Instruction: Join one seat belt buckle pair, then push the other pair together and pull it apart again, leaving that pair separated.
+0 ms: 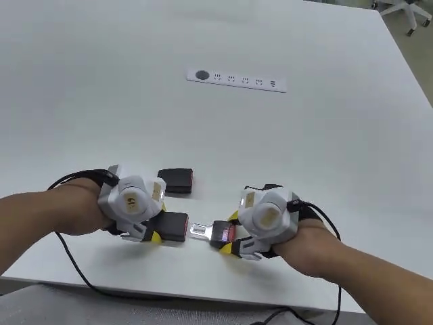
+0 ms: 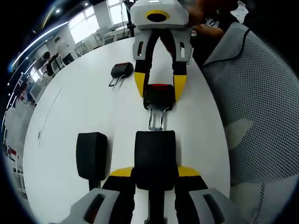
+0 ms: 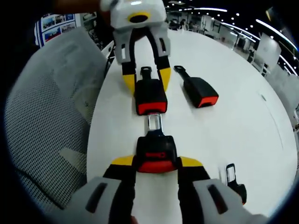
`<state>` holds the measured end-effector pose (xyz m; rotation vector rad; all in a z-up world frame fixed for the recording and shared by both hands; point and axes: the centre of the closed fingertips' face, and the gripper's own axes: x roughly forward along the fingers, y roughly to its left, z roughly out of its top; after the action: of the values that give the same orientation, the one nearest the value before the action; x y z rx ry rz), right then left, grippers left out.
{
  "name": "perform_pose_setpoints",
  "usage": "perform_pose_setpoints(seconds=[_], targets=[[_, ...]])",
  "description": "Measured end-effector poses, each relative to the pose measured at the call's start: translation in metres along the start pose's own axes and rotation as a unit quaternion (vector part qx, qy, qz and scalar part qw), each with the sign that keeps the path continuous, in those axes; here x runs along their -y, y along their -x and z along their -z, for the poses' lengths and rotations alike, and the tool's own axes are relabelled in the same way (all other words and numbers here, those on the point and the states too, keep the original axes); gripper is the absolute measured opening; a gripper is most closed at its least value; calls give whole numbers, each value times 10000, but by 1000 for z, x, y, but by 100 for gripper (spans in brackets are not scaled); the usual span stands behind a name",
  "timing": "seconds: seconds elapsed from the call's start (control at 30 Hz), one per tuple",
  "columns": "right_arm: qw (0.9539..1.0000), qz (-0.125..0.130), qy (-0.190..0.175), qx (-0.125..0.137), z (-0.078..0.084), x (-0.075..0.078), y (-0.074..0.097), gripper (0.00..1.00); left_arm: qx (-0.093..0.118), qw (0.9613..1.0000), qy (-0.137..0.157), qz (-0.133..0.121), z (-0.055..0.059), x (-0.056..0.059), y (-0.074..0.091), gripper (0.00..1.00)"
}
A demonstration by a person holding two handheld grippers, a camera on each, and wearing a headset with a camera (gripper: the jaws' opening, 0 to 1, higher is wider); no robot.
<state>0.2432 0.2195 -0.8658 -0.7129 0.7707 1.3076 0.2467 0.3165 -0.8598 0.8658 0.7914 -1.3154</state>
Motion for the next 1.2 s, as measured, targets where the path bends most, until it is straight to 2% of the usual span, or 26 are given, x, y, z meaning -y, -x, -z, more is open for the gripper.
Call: perform_pose_setpoints(seconds=[0.1,0.33,0.5,0.67,0.9,1.1,1.2], targets=[[10000,-5,6,-40,-5,-1,-3,35,4,10000,20,-4,0,0,0,33],[9998,52,52,-183,-3,0,-1,34,17,9999,91,-42,0,0,1,33],[9995,163,182,-183,-5,3,0,34,20,9999,154,-72,0,-1,1,33],[9995,157,234,-171,-6,3,0,34,1,9999,139,-55,0,-1,1,33],[9996,91,255,-81,-10,1,-4,34,5,9999,166,-44,0,-1,0,33],[9998,-12,152,133,-14,0,-7,34,41,9999,121,-52,0,-1,0,33],[9997,-24,197,124,-14,0,-7,34,46,9999,99,-46,-1,-1,-1,32]])
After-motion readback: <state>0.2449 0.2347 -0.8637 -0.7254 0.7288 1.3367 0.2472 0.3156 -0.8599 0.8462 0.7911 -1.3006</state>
